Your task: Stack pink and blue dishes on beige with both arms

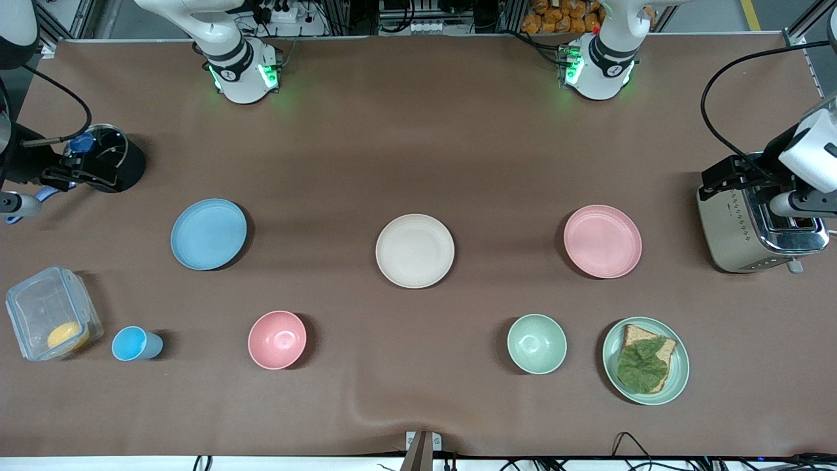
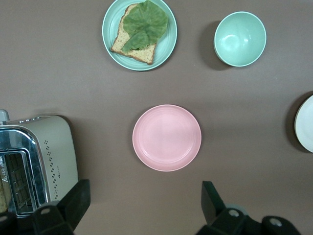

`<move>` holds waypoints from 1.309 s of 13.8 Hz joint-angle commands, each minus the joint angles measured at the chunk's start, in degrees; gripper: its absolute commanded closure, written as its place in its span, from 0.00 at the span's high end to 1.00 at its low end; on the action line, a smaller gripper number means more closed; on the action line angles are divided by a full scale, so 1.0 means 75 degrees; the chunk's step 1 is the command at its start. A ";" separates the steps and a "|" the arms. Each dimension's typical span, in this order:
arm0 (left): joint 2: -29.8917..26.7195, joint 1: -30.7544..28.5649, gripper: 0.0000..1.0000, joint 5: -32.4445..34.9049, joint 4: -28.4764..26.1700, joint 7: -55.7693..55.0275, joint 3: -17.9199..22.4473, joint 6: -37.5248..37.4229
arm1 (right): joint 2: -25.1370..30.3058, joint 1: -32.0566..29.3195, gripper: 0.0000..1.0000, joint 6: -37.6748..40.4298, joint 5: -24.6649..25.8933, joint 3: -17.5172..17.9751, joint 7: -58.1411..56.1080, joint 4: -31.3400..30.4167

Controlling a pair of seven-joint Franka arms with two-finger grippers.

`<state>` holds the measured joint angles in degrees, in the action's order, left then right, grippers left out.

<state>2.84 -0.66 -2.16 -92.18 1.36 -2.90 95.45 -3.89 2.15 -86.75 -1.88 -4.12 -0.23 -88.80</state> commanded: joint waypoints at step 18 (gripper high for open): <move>0.0079 -0.0006 1.00 0.0077 0.0115 0.0111 -0.0024 -0.0164 | 0.0038 -0.0111 1.00 0.0024 0.0134 0.0104 0.0112 -0.0054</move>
<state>3.22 -0.63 -2.16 -92.18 1.36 -2.94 95.31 -3.89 2.14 -86.75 -1.88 -4.12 -0.22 -89.05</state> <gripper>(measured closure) 0.000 0.000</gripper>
